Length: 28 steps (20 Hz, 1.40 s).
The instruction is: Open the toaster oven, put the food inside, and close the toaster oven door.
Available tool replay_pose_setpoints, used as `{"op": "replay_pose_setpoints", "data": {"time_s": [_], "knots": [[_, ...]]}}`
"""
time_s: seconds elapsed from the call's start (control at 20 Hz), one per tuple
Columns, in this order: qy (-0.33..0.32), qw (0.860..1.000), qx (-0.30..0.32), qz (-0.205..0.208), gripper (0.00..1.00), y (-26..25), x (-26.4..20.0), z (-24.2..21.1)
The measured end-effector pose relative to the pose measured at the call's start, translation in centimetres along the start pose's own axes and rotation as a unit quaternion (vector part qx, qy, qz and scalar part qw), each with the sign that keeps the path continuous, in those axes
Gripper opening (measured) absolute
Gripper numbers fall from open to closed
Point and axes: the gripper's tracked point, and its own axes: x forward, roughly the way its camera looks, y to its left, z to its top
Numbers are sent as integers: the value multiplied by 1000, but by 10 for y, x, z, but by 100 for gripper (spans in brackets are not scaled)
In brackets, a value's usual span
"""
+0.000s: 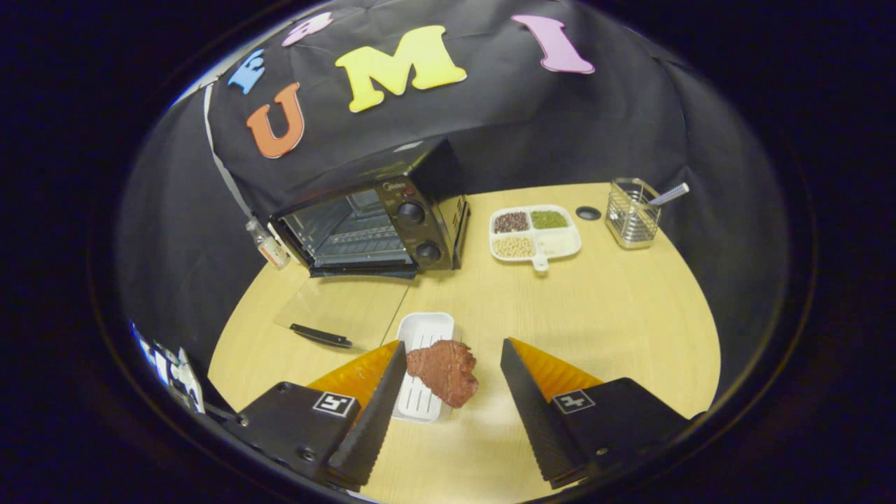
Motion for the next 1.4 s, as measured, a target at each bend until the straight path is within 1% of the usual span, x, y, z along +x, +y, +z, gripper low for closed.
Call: {"op": "replay_pose_setpoints", "data": {"time_s": [0.05,0.1,0.15,0.25,0.3,0.35,0.4,0.45,0.5,0.55,0.6,0.65,0.8,0.95,1.15,1.4], "knots": [[9,1000,9,5,82,-4,4,-5],[14,1000,16,13,79,-6,7,-7],[18,999,23,23,73,-5,8,-9],[34,997,51,42,58,-3,12,-19],[51,996,65,42,51,-5,15,-27],[60,994,77,54,35,-2,16,-32],[66,992,87,62,33,0,16,-34],[69,990,101,75,24,5,14,-36],[74,987,114,89,21,12,11,-37],[76,987,113,87,13,13,7,-39],[73,988,106,82,10,15,3,-38],[67,991,84,76,9,18,-3,-37],[40,998,26,40,9,20,-23,-28],[12,1000,-13,15,9,34,-43,-21],[-33,997,-69,-16,9,57,-63,-8],[-73,991,-112,-30,9,94,-69,-1]]}}
